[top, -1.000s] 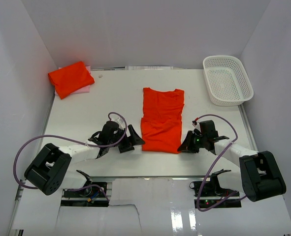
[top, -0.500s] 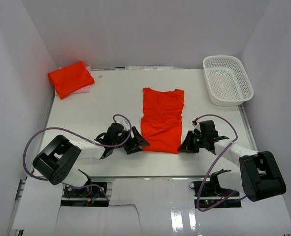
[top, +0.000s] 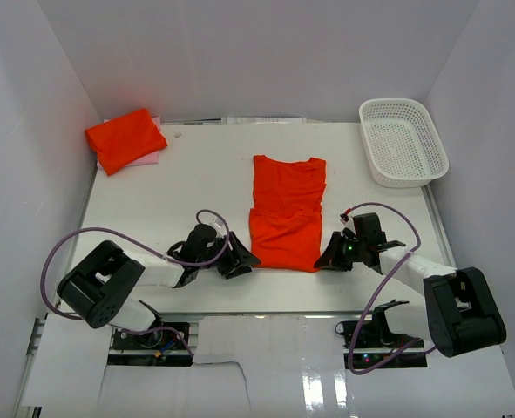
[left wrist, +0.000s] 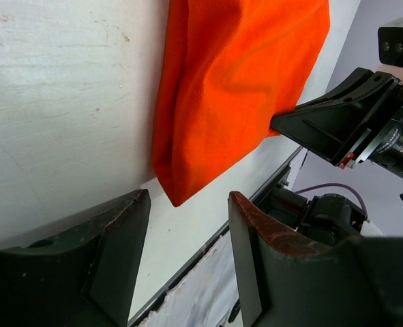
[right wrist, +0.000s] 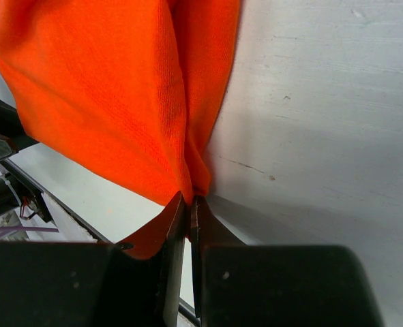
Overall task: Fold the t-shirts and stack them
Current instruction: Grab one side of the 2/3 rectangular tshirt with both arms
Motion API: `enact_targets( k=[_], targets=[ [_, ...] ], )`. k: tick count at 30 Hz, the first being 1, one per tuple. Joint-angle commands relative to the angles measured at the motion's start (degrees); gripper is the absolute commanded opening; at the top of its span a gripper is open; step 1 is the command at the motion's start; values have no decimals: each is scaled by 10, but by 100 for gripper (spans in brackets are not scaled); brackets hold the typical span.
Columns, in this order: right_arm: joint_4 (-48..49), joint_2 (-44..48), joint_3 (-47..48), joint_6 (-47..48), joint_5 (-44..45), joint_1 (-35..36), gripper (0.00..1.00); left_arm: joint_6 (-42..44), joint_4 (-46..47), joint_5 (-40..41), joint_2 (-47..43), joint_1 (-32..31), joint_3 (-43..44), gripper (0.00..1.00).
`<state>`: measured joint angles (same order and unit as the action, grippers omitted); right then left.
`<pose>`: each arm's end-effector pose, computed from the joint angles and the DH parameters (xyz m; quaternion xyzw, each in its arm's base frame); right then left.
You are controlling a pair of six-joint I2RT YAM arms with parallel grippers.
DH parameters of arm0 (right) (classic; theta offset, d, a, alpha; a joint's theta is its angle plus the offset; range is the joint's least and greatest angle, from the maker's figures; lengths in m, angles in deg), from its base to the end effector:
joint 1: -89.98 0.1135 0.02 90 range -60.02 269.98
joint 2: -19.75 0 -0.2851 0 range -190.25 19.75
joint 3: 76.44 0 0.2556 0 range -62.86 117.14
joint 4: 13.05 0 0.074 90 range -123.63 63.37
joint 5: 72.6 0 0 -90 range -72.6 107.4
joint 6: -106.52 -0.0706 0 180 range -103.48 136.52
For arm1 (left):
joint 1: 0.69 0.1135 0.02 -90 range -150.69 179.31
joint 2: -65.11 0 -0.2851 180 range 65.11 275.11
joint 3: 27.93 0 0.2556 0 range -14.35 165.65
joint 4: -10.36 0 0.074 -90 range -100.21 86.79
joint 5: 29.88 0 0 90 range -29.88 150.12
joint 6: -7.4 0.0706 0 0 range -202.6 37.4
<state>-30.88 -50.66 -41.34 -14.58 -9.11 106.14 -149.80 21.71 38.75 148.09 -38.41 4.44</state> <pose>0.1980 0.0902 0.1246 0.0482 0.9250 0.3226 0.1947 0.1864 -0.1767 0.1105 -0.1491 0.8789 -0.4359 0.1237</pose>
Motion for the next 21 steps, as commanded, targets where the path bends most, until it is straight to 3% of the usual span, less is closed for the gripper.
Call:
enact_targets(
  k=[1, 16, 20, 21],
  targets=[
    [9, -1, -5, 6, 1, 2, 9, 8, -58, 24, 24, -6, -18, 61],
    [4, 11, -3, 8, 1, 3, 9, 2, -42, 49, 80, -5, -5, 60],
    [0, 19, -4, 8, 7, 3, 9, 6, -41, 56, 82, -4, -4, 47],
    [0, 23, -6, 9, 7, 3, 9, 8, -41, 56, 84, -4, -1, 39]
  ],
)
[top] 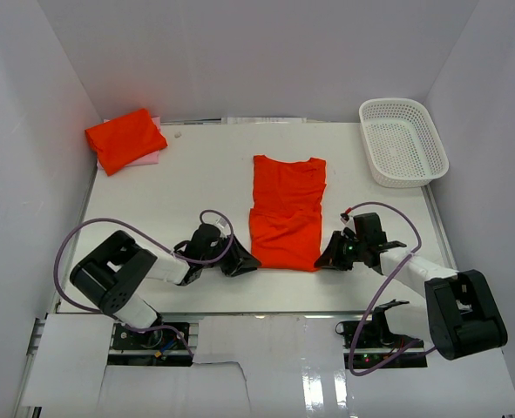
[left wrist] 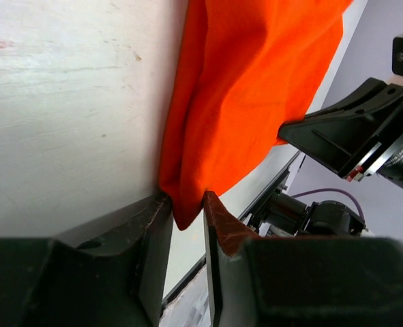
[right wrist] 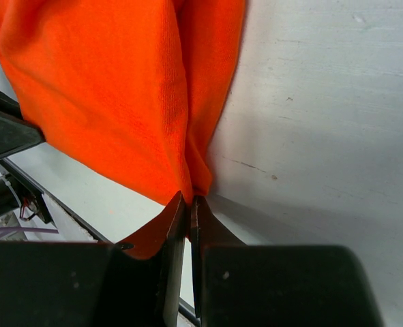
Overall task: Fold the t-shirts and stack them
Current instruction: Grab one side of the 2/3 rectangular tshirt with both arms, then fold the long partially folded tshirt into a neat square
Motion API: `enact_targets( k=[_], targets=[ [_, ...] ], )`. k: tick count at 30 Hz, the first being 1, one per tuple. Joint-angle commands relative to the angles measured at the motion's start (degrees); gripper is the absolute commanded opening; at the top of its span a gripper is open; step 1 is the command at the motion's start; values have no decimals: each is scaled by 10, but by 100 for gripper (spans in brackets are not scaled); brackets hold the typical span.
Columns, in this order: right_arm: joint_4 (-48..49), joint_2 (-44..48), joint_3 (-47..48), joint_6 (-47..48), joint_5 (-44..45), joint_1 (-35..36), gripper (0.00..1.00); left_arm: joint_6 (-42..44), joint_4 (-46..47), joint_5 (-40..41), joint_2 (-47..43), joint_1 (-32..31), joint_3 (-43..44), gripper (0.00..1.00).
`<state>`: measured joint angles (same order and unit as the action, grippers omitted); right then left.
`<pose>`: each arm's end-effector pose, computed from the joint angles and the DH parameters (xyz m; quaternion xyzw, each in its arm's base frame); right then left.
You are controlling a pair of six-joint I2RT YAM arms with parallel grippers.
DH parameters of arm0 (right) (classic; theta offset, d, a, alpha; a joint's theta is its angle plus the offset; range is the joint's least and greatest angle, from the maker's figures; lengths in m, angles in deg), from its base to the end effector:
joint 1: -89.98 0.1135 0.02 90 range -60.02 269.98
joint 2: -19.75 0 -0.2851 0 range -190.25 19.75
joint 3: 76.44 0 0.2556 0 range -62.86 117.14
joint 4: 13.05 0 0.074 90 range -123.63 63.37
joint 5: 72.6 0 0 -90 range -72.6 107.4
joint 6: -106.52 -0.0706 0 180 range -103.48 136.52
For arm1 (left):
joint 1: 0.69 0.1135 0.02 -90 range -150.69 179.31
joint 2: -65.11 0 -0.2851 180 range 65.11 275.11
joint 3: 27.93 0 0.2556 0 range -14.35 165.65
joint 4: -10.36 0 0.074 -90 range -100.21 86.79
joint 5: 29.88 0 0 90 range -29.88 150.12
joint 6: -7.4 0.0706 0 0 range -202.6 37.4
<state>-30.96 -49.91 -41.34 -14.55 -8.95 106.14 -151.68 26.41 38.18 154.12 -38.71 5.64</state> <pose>0.1978 0.0899 0.1270 0.0469 0.9236 0.3232 0.2005 0.1948 -0.1858 0.0995 -0.1593 0.8769 -0.4397 0.1109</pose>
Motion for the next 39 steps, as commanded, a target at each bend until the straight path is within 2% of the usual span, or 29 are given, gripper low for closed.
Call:
enact_targets(
  k=[1, 3, 6, 11, 14, 21, 30, 35, 39],
  targets=[
    [0, 16, -6, 7, 10, 3, 9, 30, -89, 62, 27, -1, -11, 35],
    [-2, 24, -6, 9, 16, 3, 9, 33, -89, 60, 31, 0, -4, 26],
    [-3, 35, -10, 10, 24, 4, 9, 40, -89, 59, 33, 1, 0, 22],
    [-13, 38, -24, 0, 25, 22, 8, 47, -88, 47, 21, 1, 2, 4],
    [-11, 50, -39, -20, 32, 46, 8, 47, -88, 34, 13, 1, -2, 0],
    [-49, 112, -60, -69, 80, 115, 8, 32, -91, 13, -49, -21, -39, 0],
    [-142, 187, -68, -92, 92, 146, 10, -8, -122, 20, -122, -76, -94, 0],
    [-130, 147, -54, -70, 90, 147, 10, -42, -127, 41, -144, -106, -112, 0],
    [-110, 40, -17, -48, 71, 156, 8, -68, -128, 61, -169, -115, -134, 0]
  ],
)
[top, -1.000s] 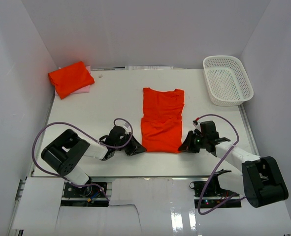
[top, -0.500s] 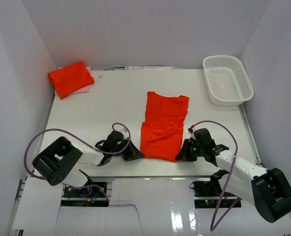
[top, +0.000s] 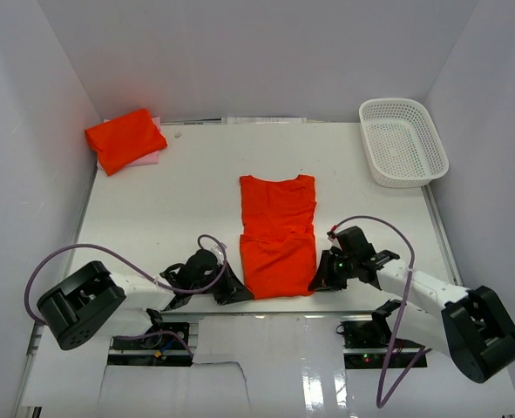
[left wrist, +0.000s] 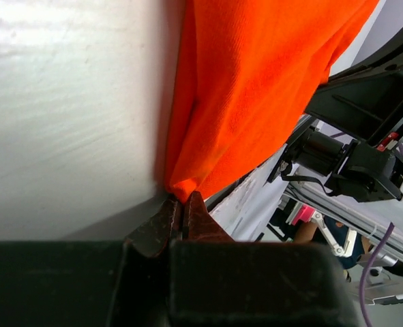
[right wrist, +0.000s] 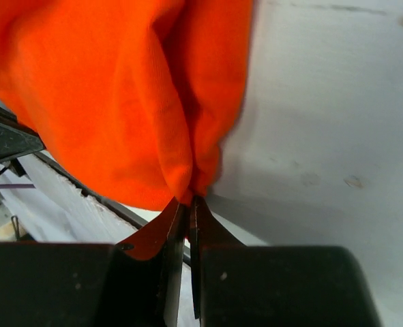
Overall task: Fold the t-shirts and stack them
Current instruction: Fold the long partially folded tshirt into a neat square
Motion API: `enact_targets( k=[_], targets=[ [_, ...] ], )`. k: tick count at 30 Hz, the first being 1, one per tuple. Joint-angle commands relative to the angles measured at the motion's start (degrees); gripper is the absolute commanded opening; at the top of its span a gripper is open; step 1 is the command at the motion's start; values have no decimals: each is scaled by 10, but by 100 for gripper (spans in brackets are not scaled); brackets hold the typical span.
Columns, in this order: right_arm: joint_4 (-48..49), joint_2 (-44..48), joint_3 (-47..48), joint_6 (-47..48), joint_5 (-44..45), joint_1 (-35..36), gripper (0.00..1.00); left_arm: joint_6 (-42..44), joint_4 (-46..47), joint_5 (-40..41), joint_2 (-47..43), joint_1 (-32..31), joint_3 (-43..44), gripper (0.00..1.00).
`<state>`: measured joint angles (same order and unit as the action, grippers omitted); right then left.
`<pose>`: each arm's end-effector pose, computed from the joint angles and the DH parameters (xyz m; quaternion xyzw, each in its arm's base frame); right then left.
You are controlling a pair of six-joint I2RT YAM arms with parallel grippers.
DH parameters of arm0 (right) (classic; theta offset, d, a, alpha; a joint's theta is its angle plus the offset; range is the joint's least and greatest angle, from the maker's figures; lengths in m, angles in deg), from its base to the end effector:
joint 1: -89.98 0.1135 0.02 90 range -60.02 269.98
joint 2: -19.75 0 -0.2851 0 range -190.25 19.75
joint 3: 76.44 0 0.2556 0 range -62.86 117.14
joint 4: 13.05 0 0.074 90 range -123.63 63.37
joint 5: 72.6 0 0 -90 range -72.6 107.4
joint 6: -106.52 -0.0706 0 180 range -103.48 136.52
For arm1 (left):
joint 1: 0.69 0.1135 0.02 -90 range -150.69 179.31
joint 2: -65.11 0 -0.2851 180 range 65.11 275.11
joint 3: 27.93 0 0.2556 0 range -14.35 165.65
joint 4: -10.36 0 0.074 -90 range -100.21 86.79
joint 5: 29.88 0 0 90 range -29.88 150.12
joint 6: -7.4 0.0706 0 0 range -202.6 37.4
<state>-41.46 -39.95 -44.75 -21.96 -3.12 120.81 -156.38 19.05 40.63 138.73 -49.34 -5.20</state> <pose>0.1413 0.1132 0.1229 0.0115 0.9434 0.3019 0.1369 0.1177 -0.1694 0.0943 -0.1291 0.8944 -0.4245 0.0566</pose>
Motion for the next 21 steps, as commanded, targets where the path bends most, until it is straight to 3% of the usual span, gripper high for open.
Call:
enact_targets(
  k=[1, 10, 21],
  targets=[
    [-6, -66, 21, 23, 14, 19, 8, -24, -56, 38, -22, -12, -33, 0],
    [-41, 10, 11, -13, 22, 53, 8, -37, -119, 52, -88, -38, -34, 0],
    [-96, 132, -29, -78, 19, 109, 8, -37, -237, 78, -132, -87, 37, 0]
  ],
)
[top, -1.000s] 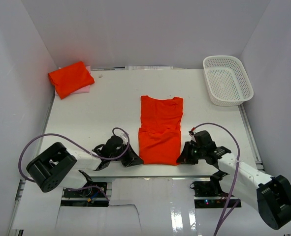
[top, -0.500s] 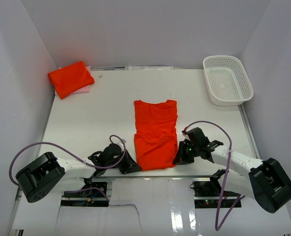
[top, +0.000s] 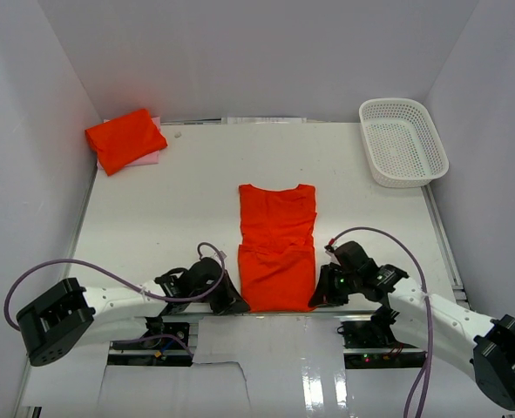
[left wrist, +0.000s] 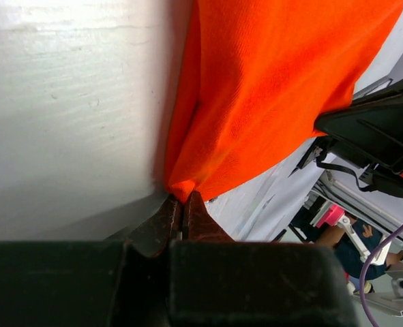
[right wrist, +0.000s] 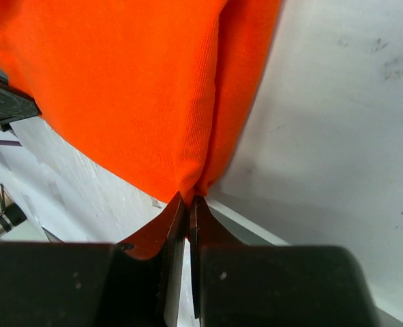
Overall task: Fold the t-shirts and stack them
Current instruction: Fold the long partially folded tshirt into a neat square
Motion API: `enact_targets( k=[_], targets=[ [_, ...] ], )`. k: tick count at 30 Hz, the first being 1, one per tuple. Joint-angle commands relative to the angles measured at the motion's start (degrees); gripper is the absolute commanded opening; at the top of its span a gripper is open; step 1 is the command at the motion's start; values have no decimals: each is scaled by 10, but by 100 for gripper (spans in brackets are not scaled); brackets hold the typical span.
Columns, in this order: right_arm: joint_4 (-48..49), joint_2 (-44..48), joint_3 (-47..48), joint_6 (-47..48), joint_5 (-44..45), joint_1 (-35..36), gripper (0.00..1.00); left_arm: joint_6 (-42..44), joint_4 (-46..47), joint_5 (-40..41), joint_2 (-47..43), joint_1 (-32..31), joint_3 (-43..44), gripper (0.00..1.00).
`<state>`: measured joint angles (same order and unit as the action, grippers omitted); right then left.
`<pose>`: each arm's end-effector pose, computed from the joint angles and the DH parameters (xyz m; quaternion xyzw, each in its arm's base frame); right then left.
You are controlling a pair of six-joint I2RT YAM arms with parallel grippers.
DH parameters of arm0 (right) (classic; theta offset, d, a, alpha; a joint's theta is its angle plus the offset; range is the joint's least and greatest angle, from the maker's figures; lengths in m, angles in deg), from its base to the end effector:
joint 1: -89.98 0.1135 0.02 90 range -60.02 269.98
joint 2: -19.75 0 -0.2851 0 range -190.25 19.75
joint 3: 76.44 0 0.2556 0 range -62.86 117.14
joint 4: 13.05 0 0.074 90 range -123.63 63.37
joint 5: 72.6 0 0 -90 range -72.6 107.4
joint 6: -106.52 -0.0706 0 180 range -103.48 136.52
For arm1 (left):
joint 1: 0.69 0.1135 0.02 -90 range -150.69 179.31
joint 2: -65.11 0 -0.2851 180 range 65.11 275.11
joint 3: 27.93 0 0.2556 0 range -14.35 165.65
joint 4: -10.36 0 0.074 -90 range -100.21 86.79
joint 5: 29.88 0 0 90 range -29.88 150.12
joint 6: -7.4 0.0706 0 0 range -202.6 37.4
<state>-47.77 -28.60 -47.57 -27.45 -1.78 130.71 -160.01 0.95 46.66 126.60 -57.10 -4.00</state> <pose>0.1014 0.1179 0.1272 -0.0247 0.9394 0.3213 0.1172 0.0880 -0.1623 0.1039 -0.1261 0.9163 -0.3778 0.0425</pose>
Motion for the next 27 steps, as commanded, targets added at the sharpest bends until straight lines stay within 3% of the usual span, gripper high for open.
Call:
enact_targets(
  k=[1, 12, 21, 27],
  targets=[
    [-48, 25, 4, -24, 12, 12, 8, -1, -61, 17, -13, -12, 28, 0],
    [-139, 51, 130, -2, 27, 17, 8, 22, -240, 49, -82, -12, 168, 0],
    [-157, 45, 182, 9, 22, 16, 8, 28, -264, 30, -88, 6, 200, 0],
    [-166, 27, 218, 27, 35, 7, 8, 53, -278, -2, -110, 66, 197, 0]
  ],
)
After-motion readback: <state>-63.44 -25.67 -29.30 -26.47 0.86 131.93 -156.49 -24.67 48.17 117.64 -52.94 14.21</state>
